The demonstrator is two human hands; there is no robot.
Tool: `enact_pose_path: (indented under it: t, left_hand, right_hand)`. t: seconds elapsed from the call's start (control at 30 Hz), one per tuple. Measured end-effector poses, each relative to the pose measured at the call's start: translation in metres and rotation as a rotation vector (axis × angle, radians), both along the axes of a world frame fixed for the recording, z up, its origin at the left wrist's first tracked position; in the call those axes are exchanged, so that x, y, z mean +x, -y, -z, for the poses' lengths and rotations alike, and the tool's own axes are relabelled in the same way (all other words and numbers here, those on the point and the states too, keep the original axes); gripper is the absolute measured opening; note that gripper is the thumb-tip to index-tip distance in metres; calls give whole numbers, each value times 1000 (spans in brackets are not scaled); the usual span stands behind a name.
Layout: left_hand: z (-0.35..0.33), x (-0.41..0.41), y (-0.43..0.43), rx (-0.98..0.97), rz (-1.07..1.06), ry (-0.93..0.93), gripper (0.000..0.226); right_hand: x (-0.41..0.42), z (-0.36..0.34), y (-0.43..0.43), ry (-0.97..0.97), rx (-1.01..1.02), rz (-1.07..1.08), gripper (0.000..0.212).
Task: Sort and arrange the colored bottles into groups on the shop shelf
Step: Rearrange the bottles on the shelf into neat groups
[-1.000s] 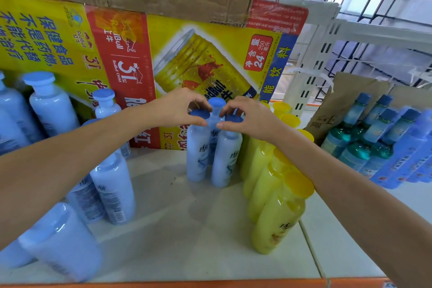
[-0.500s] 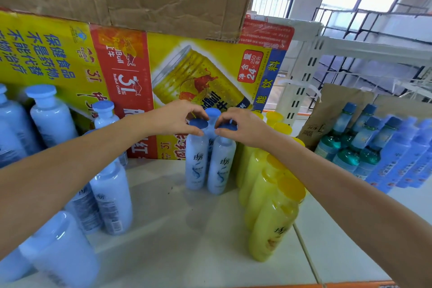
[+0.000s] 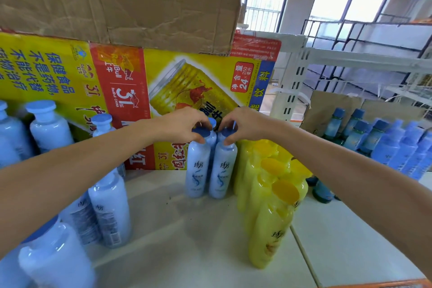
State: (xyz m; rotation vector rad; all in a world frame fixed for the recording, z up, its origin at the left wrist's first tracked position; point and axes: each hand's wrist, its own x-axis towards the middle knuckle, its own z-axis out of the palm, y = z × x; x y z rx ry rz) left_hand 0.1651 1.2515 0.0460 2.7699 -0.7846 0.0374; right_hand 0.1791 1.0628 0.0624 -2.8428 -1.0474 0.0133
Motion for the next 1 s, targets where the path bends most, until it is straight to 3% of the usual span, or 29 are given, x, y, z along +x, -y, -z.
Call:
enact_pose_path:
  t: [0.2,0.7,1.0]
  left_hand:
    - [-6,4,15,-26,29,27,34]
    - [5,2,13,59,37,61,45]
    - [15,7,18,-43,32,82,41]
  right_hand:
    - [3,-2,9,31,27,38,38]
    - [2,7,7,59,-46,46,49]
    - [4,11,6,116,-60,43,41]
